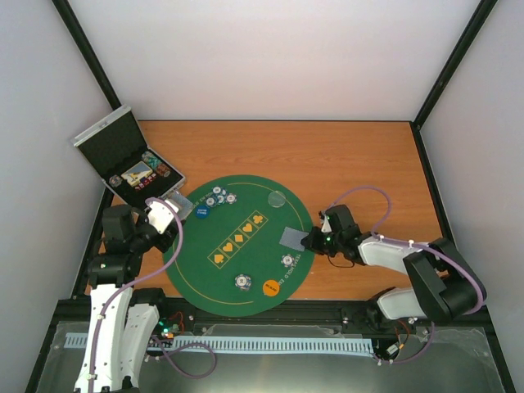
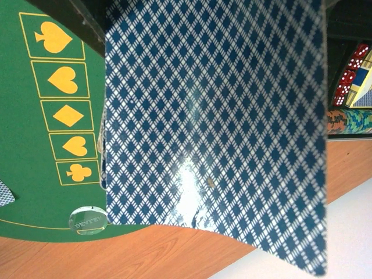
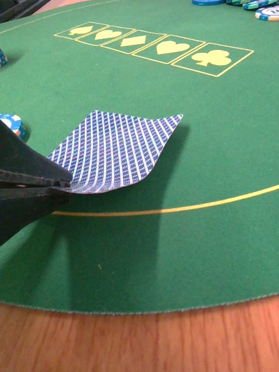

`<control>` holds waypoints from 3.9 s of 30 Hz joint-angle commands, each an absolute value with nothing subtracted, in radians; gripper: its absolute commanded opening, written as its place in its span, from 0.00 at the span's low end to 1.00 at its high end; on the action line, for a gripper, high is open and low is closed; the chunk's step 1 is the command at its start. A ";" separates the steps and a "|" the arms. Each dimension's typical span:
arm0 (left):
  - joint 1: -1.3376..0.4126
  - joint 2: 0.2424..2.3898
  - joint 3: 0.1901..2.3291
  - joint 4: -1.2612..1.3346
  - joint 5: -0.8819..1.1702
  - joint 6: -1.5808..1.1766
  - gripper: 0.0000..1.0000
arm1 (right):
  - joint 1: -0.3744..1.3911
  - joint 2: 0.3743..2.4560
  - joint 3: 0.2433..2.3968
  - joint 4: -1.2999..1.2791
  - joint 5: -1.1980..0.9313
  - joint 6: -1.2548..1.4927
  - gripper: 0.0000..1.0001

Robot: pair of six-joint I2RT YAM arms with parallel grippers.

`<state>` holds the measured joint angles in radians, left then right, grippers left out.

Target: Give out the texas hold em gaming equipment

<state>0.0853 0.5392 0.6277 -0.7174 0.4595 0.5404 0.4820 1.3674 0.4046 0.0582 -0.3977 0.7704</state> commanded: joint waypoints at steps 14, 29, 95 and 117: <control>0.097 0.526 0.629 -0.683 0.466 0.531 0.48 | 0.480 1.268 0.380 0.054 -0.348 0.811 0.03; 0.096 0.527 0.626 -0.680 0.467 0.531 0.48 | 0.481 1.168 0.518 -0.144 -0.293 0.681 0.03; 0.098 0.575 0.826 -1.042 0.667 0.887 0.46 | 0.972 1.855 1.634 -0.380 -0.502 0.115 0.85; 0.098 0.569 0.781 -1.011 0.639 0.869 0.47 | 0.974 1.795 1.636 -0.413 -0.537 0.094 0.41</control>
<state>0.0898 0.5797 0.7738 -1.0439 0.6155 0.8589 0.9730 1.8385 1.6131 -0.3935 -0.5568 0.1101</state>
